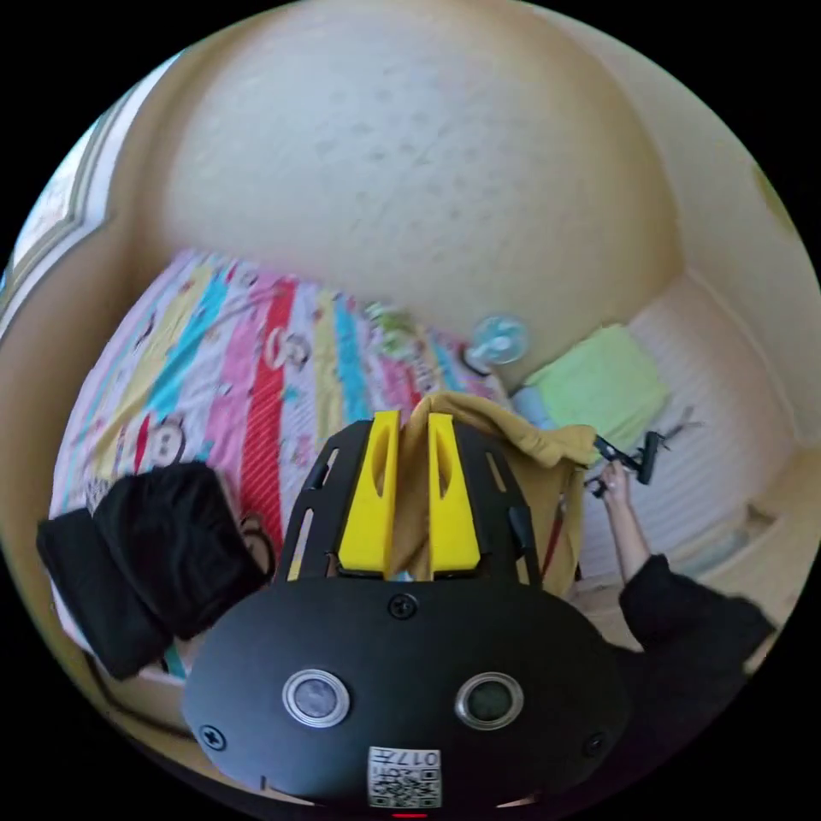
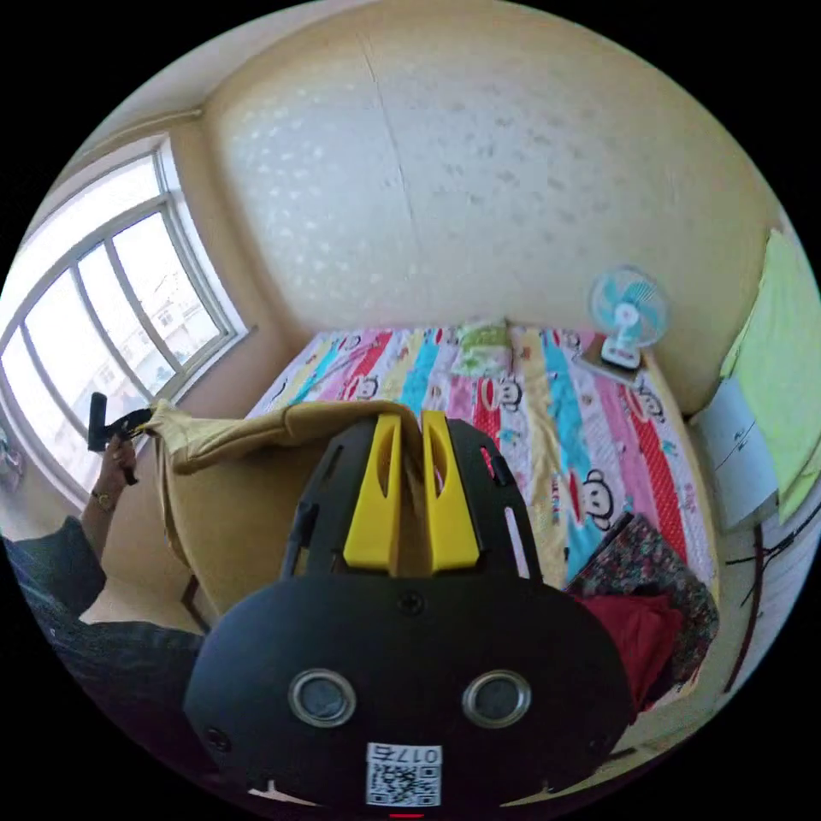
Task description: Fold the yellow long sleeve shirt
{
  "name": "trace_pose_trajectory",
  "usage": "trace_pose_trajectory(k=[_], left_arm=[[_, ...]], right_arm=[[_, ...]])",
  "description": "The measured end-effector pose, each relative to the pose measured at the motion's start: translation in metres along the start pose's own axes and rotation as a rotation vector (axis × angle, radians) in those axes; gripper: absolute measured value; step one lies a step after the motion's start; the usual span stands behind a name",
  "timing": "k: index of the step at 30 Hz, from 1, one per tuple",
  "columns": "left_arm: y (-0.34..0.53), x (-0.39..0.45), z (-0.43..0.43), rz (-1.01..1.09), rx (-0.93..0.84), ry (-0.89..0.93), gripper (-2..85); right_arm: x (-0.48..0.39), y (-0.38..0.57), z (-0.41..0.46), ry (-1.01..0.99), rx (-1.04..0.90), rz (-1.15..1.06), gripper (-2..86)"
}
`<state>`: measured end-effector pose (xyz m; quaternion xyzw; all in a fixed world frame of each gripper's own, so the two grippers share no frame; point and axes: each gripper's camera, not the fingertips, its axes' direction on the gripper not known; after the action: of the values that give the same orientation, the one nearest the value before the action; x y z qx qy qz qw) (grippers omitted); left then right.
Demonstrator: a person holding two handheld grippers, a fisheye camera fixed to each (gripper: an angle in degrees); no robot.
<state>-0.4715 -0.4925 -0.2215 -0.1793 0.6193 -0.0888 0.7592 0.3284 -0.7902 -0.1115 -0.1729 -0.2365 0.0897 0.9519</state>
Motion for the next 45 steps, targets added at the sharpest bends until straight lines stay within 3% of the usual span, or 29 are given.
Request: trace_pose_trajectory(k=[3,6,11,14,22,27,31,37,41,43,44,45], left_arm=[[0.008,-0.078,0.073,-0.239,-0.206,-0.125,6.3],[0.067,-0.134,0.109,-0.404,-0.289,0.021,6.8],[0.181,-0.205,0.138,-0.576,-0.534,-0.034,7.8],[0.21,-0.229,0.138,-0.653,-0.559,0.009,7.9],[0.2,-0.212,0.2,-0.426,-0.806,0.05,9.5],[0.179,-0.218,0.211,-0.512,-0.748,0.053,11.8],[0.16,-0.233,0.221,-0.581,-0.76,0.053,11.4],[0.12,-0.238,0.227,-0.543,-0.831,-0.037,11.0],[0.101,-0.243,0.241,-0.521,-0.867,-0.084,11.0],[0.091,-0.247,0.246,-0.501,-0.894,-0.109,10.9],[0.084,-0.249,0.248,-0.471,-0.92,-0.122,10.8],[0.08,-0.249,0.249,-0.454,-0.933,-0.128,10.7]], right_arm=[[0.062,0.045,0.084,-0.115,-0.176,0.306,4.4],[0.082,0.125,0.13,-0.184,-0.279,0.393,3.6],[0.101,0.265,0.171,-0.109,-0.584,0.504,3.1],[0.119,0.311,0.165,-0.037,-0.683,0.579,3.3],[0.15,0.308,0.16,0.096,-0.857,0.546,7.1],[0.163,0.283,0.183,0.04,-0.816,0.528,9.2],[0.181,0.257,0.199,0.118,-0.734,0.506,9.6],[0.227,0.24,0.264,0.118,-0.869,0.328,11.1],[0.22,0.239,0.293,0.148,-1.109,-0.098,7.5],[0.213,0.23,0.278,0.284,-1.123,-0.317,5.0],[0.222,0.219,0.259,0.501,-1.043,-0.378,4.1],[0.242,0.202,0.232,0.672,-0.914,-0.299,3.7]])
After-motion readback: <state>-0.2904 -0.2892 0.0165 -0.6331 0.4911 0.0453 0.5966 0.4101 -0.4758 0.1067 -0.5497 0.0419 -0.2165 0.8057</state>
